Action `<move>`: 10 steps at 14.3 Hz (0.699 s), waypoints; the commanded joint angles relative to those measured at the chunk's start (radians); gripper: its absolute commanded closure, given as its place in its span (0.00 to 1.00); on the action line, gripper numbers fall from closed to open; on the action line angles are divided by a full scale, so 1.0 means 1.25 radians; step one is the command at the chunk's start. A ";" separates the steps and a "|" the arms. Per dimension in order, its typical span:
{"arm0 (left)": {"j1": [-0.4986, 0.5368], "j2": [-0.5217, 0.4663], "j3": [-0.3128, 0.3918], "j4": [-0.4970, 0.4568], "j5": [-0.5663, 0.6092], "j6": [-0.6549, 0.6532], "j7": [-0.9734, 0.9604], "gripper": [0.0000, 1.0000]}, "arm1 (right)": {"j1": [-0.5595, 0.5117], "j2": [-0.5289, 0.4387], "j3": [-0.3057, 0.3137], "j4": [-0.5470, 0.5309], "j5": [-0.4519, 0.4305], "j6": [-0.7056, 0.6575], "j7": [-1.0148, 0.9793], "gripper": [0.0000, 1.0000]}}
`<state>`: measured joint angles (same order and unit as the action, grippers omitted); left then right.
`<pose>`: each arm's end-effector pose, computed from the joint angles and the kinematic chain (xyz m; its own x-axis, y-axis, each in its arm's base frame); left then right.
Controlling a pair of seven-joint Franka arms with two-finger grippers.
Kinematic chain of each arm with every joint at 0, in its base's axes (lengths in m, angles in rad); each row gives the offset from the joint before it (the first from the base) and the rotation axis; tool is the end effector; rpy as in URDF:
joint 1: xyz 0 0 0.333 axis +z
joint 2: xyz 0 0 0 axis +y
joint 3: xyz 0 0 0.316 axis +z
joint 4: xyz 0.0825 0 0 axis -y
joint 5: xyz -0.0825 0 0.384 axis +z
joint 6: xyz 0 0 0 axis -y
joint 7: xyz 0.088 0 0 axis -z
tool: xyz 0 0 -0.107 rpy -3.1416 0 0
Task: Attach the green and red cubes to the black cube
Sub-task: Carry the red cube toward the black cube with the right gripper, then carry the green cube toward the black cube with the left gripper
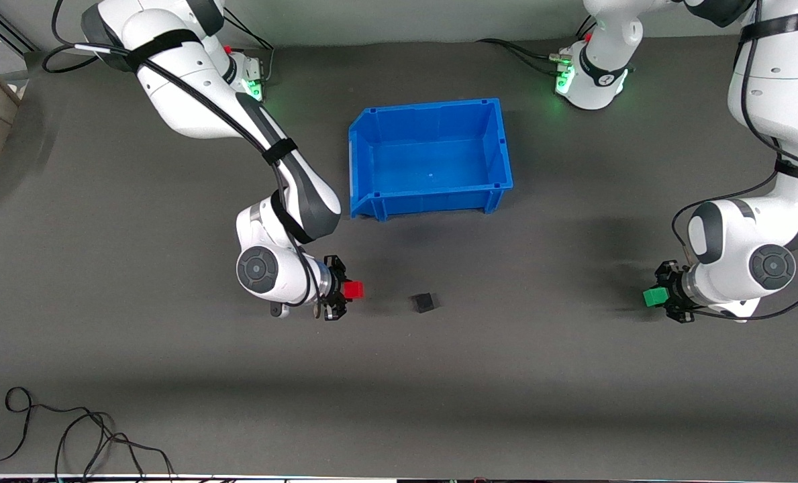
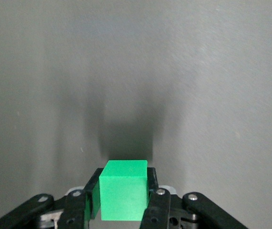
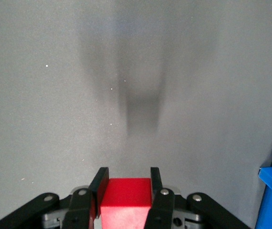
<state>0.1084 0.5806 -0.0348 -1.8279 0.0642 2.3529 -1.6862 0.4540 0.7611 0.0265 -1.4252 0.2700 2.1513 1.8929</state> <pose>0.6407 0.0495 0.2103 -0.1463 0.9888 0.0301 0.9876 0.1477 -0.0523 0.6386 0.3412 0.2421 -0.0145 -0.9784 -0.2063 -0.9920 -0.0117 0.1255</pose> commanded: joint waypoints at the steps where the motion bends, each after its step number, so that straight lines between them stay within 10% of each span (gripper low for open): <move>1: -0.100 -0.002 0.007 0.092 -0.005 -0.072 -0.127 1.00 | 0.010 0.010 -0.006 0.026 -0.004 -0.018 0.023 1.00; 10: -0.403 0.105 0.007 0.240 -0.061 -0.064 -0.329 1.00 | 0.010 0.016 -0.006 0.026 -0.002 -0.016 0.027 1.00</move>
<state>-0.3594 0.6605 -0.0480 -1.6210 -0.0035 2.2886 -2.0337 0.4549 0.7624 0.0265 -1.4245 0.2700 2.1509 1.8934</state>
